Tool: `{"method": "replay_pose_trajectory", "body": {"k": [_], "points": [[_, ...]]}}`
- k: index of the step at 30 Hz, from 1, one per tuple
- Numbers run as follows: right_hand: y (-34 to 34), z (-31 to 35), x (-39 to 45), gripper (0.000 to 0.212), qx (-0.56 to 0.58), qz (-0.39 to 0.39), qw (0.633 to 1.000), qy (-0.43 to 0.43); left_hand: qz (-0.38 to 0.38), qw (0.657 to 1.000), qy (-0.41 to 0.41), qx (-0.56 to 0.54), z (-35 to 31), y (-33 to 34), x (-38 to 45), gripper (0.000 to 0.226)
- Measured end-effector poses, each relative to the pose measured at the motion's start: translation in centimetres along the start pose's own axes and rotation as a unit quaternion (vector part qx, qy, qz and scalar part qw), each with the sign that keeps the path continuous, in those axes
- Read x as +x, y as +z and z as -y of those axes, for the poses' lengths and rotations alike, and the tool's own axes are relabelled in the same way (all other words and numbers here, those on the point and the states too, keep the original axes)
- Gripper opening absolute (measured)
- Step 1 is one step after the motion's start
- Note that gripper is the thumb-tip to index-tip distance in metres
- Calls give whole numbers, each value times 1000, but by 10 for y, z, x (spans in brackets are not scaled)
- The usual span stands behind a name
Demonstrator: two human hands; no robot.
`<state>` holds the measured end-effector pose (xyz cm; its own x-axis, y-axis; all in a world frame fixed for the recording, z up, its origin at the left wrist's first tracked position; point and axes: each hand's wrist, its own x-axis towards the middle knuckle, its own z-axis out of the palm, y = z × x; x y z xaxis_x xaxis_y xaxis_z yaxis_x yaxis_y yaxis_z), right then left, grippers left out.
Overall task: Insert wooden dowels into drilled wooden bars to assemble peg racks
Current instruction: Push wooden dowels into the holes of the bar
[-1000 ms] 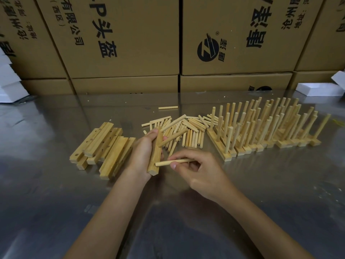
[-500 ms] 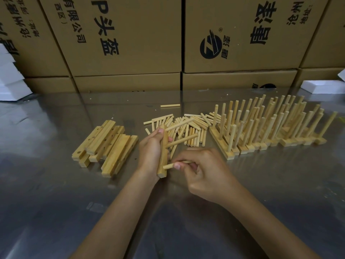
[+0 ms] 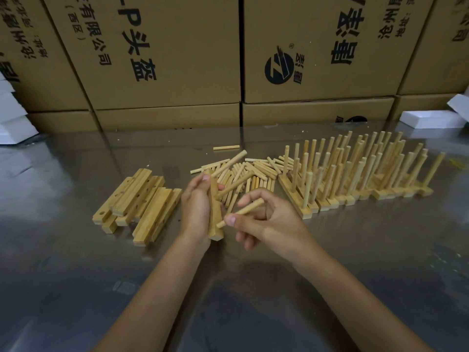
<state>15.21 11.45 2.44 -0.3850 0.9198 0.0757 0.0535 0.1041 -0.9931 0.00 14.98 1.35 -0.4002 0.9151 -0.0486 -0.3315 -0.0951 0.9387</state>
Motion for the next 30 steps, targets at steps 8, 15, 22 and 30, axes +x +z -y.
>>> {"method": "replay_pose_trajectory", "body": {"k": [8, 15, 22, 30], "points": [[5, -15, 6, 21, -95, -70, 992, 37, 37, 999, 10, 14, 7, 4, 0, 16], [-32, -19, 14, 24, -340, -213, 916, 6, 82, 985, -5, 154, 5, 3, -2, 44], [-65, -28, 15, 24, -478, -225, 846, 65, 51, 979, 20, 197, -1, 1, -2, 26], [-68, -25, 13, 50, -538, -220, 809, 86, -34, 880, 155, 448, -10, -20, 11, 28]]}}
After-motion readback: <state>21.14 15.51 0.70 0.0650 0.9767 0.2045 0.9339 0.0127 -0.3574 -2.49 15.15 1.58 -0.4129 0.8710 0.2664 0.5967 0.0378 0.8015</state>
